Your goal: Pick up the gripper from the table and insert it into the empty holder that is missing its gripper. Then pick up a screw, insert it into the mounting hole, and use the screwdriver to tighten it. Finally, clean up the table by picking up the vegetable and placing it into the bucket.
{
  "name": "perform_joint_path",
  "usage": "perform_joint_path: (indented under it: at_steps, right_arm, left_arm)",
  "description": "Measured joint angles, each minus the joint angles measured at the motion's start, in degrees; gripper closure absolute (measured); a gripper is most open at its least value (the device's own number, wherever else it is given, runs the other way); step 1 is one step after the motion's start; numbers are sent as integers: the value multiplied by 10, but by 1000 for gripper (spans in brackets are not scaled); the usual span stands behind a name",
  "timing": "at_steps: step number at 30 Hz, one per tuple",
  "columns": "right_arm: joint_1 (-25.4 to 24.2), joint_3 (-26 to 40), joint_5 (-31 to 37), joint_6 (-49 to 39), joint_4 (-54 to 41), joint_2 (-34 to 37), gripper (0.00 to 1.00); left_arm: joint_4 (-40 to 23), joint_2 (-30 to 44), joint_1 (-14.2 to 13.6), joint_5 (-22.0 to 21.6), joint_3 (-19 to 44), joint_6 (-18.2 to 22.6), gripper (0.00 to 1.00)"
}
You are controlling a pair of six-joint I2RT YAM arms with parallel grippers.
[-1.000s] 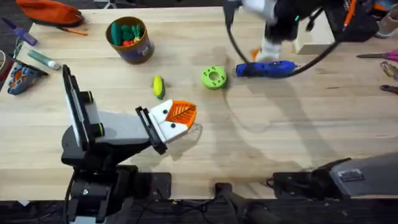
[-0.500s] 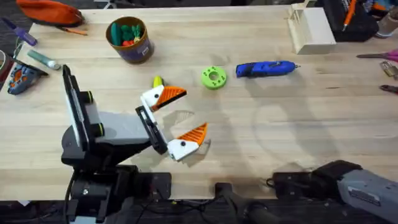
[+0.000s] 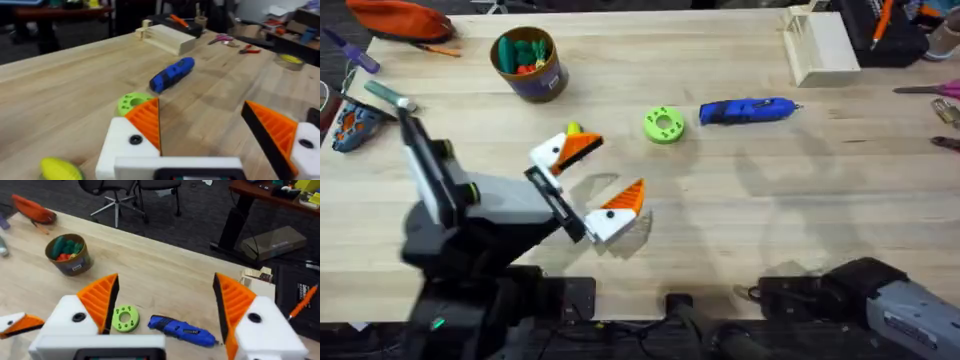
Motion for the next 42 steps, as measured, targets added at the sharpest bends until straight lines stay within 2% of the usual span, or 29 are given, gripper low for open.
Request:
perform_joint_path:
  at_steps: [4, 8, 16, 20, 23, 26, 31, 36, 39, 42]
  right_arm:
    - [0, 0, 0, 7, -46, -17, 10]
    - [0, 0, 0, 16, -122, -21, 9]
    - [0, 0, 0, 21, -262, -20, 10]
    - [0, 0, 0, 21, -289, -20, 10]
    - [0, 0, 0, 24, -300, -20, 10]
    - [0, 0, 0, 29, -302, -20, 10]
    - [0, -48, 0, 39, -271, -42, 10]
    - [0, -96, 0, 45, -264, -61, 10]
    - [0, -101, 0, 47, -263, -61, 10]
    - [0, -101, 0, 47, -262, -61, 10]
  left_arm:
    - [-148, 8, 0, -69, 115, 34, 15]
    - [-239, 55, 0, -131, 239, 72, 15]
    - [-387, 238, 0, -214, 438, 100, 16]
    - [-456, 340, 0, -243, 523, 103, 16]
    - [-487, 400, 0, -268, 571, 105, 15]
    - [-489, 438, 0, -289, 597, 105, 15]
    - [-498, 461, 0, -320, 601, 105, 14]
    - [-506, 497, 4, -356, 617, 87, 15]
    - [-532, 565, 5, -374, 655, 66, 14]
    - [-578, 667, 5, -405, 708, 33, 16]
